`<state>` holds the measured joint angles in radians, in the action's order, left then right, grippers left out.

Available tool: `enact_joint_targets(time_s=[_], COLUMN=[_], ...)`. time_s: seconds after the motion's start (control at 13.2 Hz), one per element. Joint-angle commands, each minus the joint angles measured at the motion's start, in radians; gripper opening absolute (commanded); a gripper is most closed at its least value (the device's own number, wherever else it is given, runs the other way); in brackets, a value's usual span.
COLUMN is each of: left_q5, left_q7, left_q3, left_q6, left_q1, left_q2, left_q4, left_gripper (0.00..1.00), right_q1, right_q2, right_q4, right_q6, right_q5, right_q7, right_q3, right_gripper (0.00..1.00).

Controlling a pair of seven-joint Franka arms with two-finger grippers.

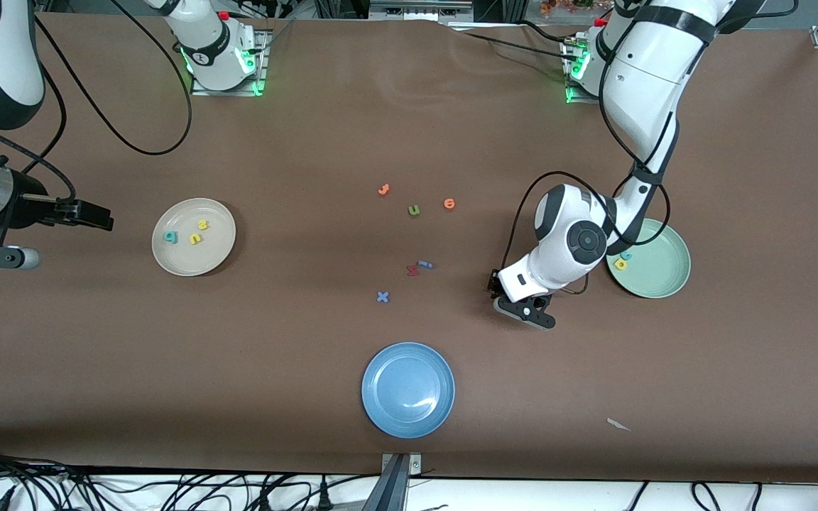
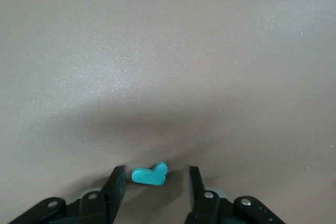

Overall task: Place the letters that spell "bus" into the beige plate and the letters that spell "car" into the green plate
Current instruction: 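Grasp the teal L-shaped letter with the left gripper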

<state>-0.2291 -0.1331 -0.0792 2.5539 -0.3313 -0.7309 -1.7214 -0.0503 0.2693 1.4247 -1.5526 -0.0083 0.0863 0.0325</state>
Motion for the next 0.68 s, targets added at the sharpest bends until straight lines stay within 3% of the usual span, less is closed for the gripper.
enact_joint_targets(time_s=[0.0, 0.23, 0.38, 0.6], left_q5=[0.025, 0.025, 0.025, 0.025], left_q7=[0.000, 0.000, -0.003, -0.003], left_q3=[0.012, 0.013, 0.029, 0.030], left_q6=[0.006, 0.006, 0.006, 0.008], left_q1=[-0.017, -0.021, -0.031, -0.031], left_q2=[-0.024, -0.036, -0.039, -0.042], left_q4=[0.022, 0.022, 0.022, 0.023], left_gripper=[0.52, 0.44, 0.34, 0.30], right_q1=[0.007, 0.007, 0.007, 0.009], right_q2=[-0.016, -0.016, -0.016, -0.016], right_q4=[0.020, 0.020, 0.020, 0.020], right_q6=[-0.011, -0.012, -0.012, -0.012], right_q5=[-0.002, -0.001, -0.001, -0.001], right_q7=[0.009, 0.009, 0.009, 0.009], right_q3=[-0.011, -0.011, -0.011, -0.011], right_gripper=[1.00, 1.00, 1.00, 1.00])
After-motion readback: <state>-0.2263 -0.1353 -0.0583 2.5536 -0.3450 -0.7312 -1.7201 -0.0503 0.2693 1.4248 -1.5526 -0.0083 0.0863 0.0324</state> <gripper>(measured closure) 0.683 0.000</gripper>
